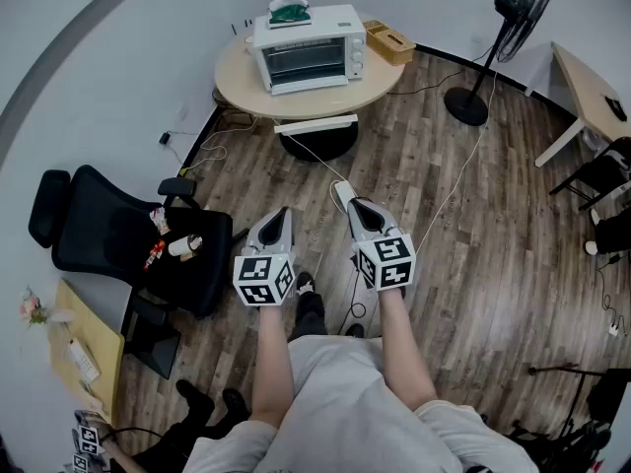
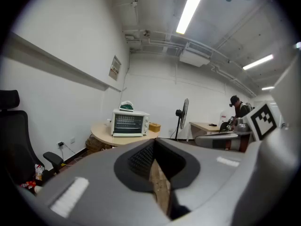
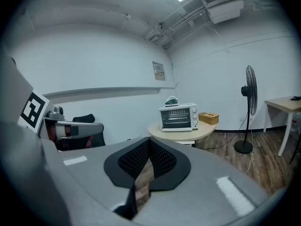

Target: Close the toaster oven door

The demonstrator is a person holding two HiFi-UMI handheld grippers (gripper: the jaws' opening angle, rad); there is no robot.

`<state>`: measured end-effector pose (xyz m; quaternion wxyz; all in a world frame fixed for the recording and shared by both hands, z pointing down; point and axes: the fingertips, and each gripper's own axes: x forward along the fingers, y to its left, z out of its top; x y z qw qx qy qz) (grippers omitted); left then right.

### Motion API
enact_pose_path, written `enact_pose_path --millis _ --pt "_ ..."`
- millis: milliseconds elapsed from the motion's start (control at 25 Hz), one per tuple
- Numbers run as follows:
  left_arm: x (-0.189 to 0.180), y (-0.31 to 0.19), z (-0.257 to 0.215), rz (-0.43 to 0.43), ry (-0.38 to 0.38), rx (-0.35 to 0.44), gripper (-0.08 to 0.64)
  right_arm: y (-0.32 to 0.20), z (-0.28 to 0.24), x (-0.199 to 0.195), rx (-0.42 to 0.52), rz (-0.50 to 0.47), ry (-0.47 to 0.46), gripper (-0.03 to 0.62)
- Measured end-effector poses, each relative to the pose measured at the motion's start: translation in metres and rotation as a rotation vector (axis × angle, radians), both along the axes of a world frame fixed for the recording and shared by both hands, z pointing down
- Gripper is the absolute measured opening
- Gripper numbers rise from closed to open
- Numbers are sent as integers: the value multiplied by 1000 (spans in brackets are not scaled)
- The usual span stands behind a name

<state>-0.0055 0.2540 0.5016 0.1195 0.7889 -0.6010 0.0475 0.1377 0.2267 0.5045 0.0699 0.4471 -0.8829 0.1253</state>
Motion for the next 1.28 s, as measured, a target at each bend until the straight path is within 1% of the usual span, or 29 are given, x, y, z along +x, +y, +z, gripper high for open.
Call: enact_pose_path --millis 120,280,360,480,600,960,1160,1280 --pt "-6 -14 -1 5 1 -1 57 -13 1 0 -3 25 -20 -1" --pt "-15 -36 0 6 5 -7 58 -34 -4 -3 -13 43 -85 -2" --pt "-21 -51 0 5 8 -8 58 -47 -5 -5 -14 46 -90 -2" --pt "-32 -77 -1 17 18 -8 58 -69 -5 -10 -13 54 -78 0" --pt "-41 -103 -3 44 49 -10 58 -90 -4 -18 -15 66 -54 0" --pt "-72 -184 2 112 102 -17 58 -153 -3 -49 -13 113 10 0" --pt "-90 -215 9 165 98 -29 58 -180 1 -60 -19 169 14 0" --pt "-105 -231 18 184 101 -41 58 -192 5 -67 -21 199 22 0"
